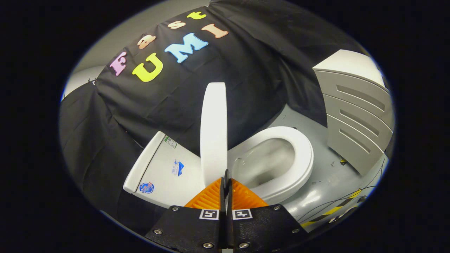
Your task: Open the toilet lid.
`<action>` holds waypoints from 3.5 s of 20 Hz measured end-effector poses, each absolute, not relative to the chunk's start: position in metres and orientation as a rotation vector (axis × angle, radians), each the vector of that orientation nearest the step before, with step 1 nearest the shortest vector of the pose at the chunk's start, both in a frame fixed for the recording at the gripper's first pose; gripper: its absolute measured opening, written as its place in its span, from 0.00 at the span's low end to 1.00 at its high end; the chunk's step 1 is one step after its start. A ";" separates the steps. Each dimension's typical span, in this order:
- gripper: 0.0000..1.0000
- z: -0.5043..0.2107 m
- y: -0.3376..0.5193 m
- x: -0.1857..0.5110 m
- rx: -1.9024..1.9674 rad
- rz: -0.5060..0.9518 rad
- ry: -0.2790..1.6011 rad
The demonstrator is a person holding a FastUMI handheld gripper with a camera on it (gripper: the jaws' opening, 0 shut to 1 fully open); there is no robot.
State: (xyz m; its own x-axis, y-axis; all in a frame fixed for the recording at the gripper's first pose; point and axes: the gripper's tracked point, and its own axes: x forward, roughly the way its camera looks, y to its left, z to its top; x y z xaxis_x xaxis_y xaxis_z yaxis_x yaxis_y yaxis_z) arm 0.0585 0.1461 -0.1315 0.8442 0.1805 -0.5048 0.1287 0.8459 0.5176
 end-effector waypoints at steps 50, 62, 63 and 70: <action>0.00 -0.075 0.340 0.059 0.065 0.218 0.394; 0.00 -0.080 0.375 0.061 0.026 0.290 0.412; 0.00 -0.082 0.378 0.061 0.031 0.303 0.417; 0.00 -0.077 0.383 0.063 -0.002 0.347 0.409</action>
State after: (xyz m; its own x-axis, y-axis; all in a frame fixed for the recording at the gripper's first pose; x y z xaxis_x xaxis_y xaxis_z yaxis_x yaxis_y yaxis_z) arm 0.0627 0.3829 -0.0774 0.8595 0.3299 -0.3904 -0.3308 0.9413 0.0673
